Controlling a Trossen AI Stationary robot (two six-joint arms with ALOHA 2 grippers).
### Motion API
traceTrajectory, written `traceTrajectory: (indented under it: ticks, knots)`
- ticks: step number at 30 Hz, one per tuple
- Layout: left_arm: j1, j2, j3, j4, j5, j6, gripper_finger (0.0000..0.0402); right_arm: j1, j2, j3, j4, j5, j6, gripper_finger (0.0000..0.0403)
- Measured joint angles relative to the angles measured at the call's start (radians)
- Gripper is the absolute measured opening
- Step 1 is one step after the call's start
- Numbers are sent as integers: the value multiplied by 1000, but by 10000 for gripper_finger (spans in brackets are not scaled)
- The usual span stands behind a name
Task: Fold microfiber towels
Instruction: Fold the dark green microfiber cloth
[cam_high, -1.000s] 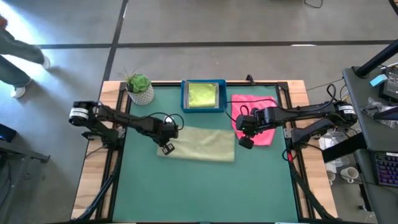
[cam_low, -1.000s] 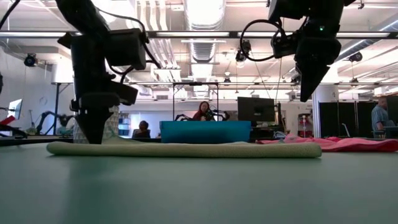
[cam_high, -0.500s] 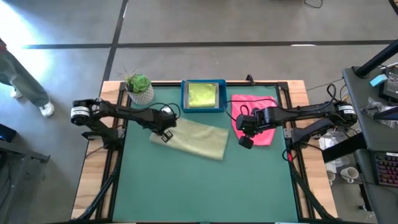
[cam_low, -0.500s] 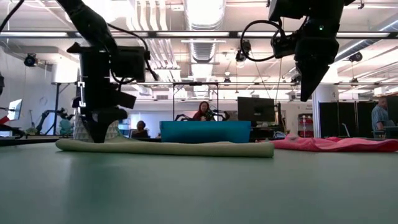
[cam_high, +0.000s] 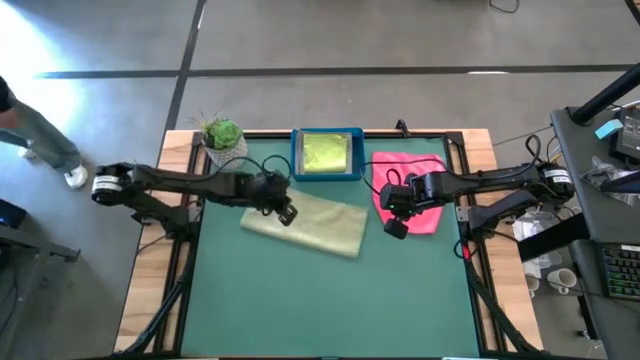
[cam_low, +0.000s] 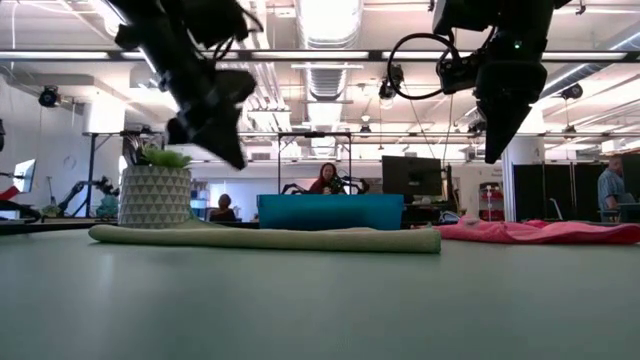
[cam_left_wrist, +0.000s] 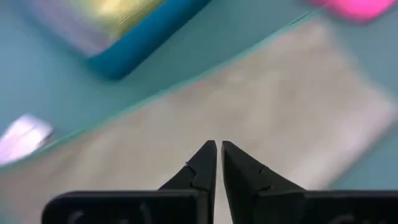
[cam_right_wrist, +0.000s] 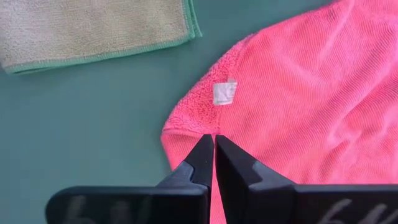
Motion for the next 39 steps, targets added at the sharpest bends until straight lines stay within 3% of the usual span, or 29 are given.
traceTrajectory:
  ticks: [11,18,26,32,39]
  knots:
    - [-95,151,0,360,22,169,11,0,0,0,5,1,-16,9]
    - [-95,271,0,481,134,177,11,0,0,0,10,1,-53,9]
    - [-103,390,0,502,264,176,11,0,0,-4,13,4,-55,9]
    - [-129,417,0,479,277,175,11,0,1,-23,16,4,-53,9]
    - [-142,409,7,322,277,176,11,0,2,-34,18,4,-53,9]
